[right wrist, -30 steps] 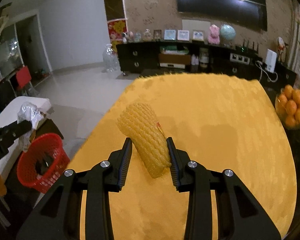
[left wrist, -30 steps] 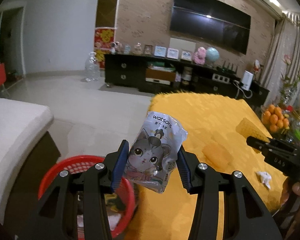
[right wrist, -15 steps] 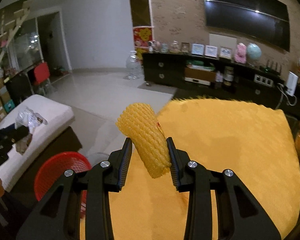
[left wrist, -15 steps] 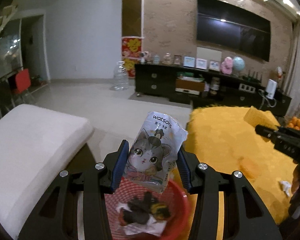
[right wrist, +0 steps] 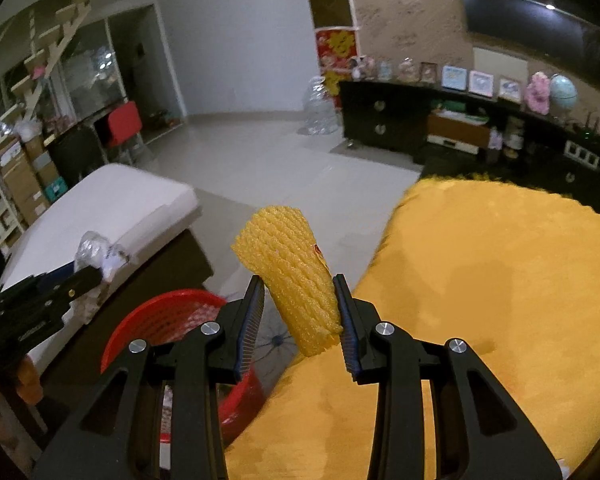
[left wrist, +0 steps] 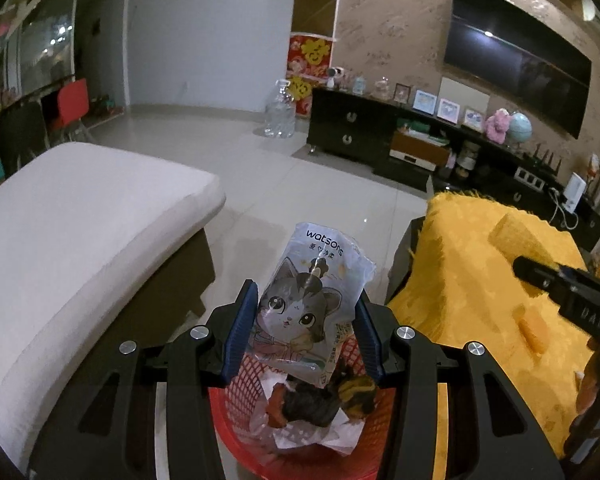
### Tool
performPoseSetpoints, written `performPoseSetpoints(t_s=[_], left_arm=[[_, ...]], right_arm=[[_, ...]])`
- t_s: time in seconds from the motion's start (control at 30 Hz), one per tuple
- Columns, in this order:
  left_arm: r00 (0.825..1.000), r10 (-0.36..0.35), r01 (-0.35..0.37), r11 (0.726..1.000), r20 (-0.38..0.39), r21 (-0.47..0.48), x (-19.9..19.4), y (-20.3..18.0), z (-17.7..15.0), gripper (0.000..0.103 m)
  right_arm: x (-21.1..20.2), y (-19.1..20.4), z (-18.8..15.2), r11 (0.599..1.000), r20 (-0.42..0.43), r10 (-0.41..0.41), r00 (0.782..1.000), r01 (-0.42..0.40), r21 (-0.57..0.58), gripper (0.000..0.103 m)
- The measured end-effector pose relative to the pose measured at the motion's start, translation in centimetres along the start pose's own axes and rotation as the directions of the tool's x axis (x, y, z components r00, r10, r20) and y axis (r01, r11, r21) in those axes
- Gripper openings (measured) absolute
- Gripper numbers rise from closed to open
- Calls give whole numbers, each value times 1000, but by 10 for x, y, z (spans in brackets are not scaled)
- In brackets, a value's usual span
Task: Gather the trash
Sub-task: 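Carry both items over the red wastebasket and open both grippers to drop them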
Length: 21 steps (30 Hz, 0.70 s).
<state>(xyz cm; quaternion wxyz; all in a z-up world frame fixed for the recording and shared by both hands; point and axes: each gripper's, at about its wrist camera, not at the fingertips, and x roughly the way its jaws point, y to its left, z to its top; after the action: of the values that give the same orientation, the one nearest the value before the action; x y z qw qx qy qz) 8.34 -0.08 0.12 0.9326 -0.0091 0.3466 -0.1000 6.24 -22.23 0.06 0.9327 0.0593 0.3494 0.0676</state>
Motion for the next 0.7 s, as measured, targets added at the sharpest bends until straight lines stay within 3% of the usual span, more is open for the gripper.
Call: performPoseSetpoints(t_s=[0.3,0.7], left_arm=[[996,11,-10,1000,-87,22,14,4,-11,45],[971,22,-23,1000,-238,-2,39,18,-26,47]], right_arm=[[22,41,-16,994,-66,80,995,-84,-64,35],[51,60,-31,984,-164,134,977,-151,-93,39]])
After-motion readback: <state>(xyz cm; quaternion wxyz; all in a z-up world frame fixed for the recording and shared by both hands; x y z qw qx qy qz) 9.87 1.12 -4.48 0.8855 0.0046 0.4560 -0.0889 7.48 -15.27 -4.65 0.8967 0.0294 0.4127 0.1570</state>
